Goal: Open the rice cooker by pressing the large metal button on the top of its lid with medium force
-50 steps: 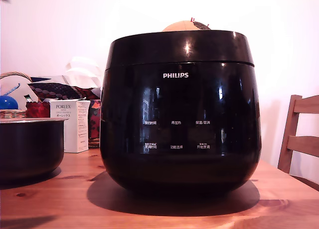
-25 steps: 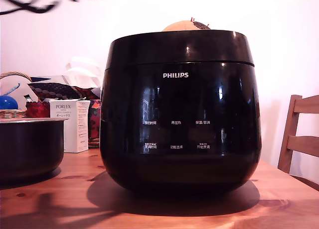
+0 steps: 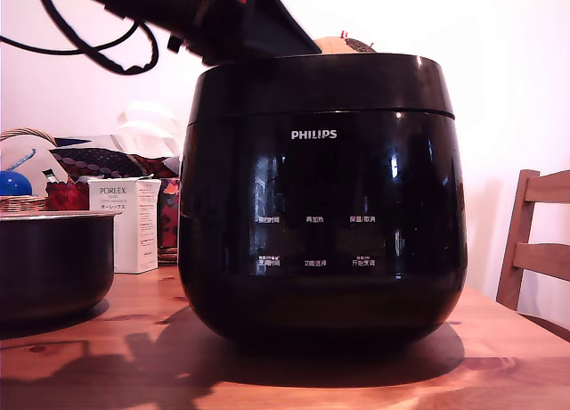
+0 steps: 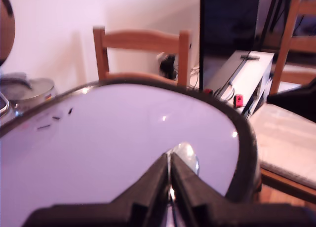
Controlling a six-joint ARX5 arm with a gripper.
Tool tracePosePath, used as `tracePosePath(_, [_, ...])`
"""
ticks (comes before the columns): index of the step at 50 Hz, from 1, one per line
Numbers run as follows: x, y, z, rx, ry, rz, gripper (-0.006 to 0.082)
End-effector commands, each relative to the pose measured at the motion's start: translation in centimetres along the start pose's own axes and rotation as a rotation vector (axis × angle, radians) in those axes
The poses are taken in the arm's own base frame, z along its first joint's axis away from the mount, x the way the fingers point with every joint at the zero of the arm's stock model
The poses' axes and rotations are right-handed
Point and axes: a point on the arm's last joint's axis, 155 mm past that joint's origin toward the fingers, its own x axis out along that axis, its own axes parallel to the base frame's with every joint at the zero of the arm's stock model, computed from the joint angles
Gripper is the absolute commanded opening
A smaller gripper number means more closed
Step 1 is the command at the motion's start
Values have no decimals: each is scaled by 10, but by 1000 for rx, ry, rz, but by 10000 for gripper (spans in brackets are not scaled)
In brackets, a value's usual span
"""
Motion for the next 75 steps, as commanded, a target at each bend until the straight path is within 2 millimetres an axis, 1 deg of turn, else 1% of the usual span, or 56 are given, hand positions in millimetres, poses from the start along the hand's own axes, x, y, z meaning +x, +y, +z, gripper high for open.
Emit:
tracePosePath(1, [3,-1,-10,0,37,-4,-19])
tracePosePath(8, [5,0,-26,4,88,2,-19])
tracePosePath(15, [6,-1,-49,-9,171,-4,-19])
tracePosePath(21, [5,-2,-64,-22,224,-9,-19])
tracePosePath(31, [3,-4,-84,-33,301,-17,-19])
tracePosePath(37, [4,-5,-92,-35,324,-20,-19])
tracePosePath(45, [7,-6,-112,-42,382,-28,-19])
tracePosePath(52, [8,-6,-120,-47,403,-30,-19])
tracePosePath(57, [9,-6,-119,-47,401,-30,-19])
tracePosePath(63, [11,-5,-108,-39,360,-29,-19])
tracePosePath(67, [11,-5,-92,-31,307,-31,-19])
tracePosePath(75, [6,-1,-37,-28,127,-3,-19])
